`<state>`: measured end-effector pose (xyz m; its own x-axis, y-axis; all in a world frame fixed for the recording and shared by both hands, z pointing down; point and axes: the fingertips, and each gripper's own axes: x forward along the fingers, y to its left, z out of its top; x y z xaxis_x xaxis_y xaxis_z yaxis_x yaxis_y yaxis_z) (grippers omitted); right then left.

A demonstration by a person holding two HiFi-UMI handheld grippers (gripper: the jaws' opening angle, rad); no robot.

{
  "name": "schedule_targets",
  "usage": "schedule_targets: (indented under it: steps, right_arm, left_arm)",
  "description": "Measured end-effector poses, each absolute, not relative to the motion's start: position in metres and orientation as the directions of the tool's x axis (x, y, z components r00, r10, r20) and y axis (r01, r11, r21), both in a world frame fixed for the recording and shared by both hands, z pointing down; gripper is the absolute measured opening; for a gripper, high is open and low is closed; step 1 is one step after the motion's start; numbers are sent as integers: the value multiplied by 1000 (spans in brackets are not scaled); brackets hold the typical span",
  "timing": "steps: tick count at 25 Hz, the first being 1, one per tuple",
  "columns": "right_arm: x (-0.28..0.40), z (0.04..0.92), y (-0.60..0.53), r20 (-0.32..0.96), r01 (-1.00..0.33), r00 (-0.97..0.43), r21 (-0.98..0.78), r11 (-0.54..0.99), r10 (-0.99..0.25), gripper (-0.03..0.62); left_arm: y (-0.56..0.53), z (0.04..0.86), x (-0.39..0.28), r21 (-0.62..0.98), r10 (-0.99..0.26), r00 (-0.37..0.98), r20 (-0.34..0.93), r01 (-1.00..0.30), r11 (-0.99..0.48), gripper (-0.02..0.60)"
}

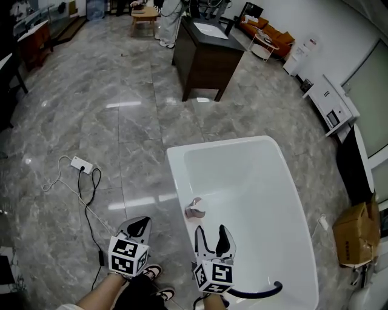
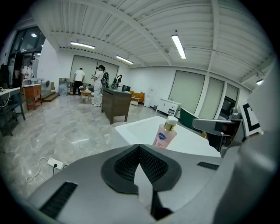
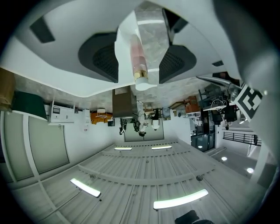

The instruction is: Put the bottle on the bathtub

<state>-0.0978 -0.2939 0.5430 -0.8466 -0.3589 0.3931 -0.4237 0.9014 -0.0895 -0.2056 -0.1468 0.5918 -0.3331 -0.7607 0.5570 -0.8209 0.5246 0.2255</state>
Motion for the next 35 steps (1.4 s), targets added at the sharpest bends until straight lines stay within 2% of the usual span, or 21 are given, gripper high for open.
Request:
schedule_targets:
  steps: [12, 24, 35]
  right_arm:
    - [-53, 468, -293, 344, -497, -843, -204, 843, -413, 279]
    - [0, 427, -289, 310, -518, -839, -206, 830, -447, 181]
    - [49, 423, -277, 315, -556, -818, -221, 801, -481, 110]
  left_arm:
    - [-143, 500, -181, 250, -802, -369, 469, -816, 521, 15]
    - [-132, 443, -138, 213, -835, -376, 402, -848, 485, 16]
    - [-115, 430, -103, 214, -847, -374, 376, -855, 473, 17]
